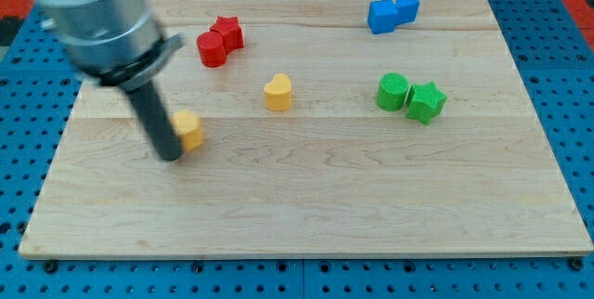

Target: Keep yellow blocks at the center

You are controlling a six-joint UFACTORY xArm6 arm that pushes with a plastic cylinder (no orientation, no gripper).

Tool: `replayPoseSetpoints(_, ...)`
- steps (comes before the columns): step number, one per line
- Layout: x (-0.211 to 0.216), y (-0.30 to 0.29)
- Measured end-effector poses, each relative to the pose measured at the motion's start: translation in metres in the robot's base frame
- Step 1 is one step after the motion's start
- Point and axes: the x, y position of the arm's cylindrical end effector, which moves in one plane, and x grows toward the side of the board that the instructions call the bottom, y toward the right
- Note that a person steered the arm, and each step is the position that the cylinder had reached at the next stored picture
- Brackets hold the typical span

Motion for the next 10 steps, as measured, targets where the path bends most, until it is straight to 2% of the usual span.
replayPoseSetpoints(1, -0.055, 0.073)
replayPoseSetpoints(2, -0.026, 0.069)
replayPoseSetpoints(3, 0.03, 0.036)
replayPoseSetpoints(4, -0.022, -0.013)
replayPoseSetpoints(5, -0.05, 0.005)
replayPoseSetpoints(6, -0.078, 0.085)
replayPoseSetpoints(9, -0.078, 0.088)
replayPoseSetpoints(10, -0.05, 0.09)
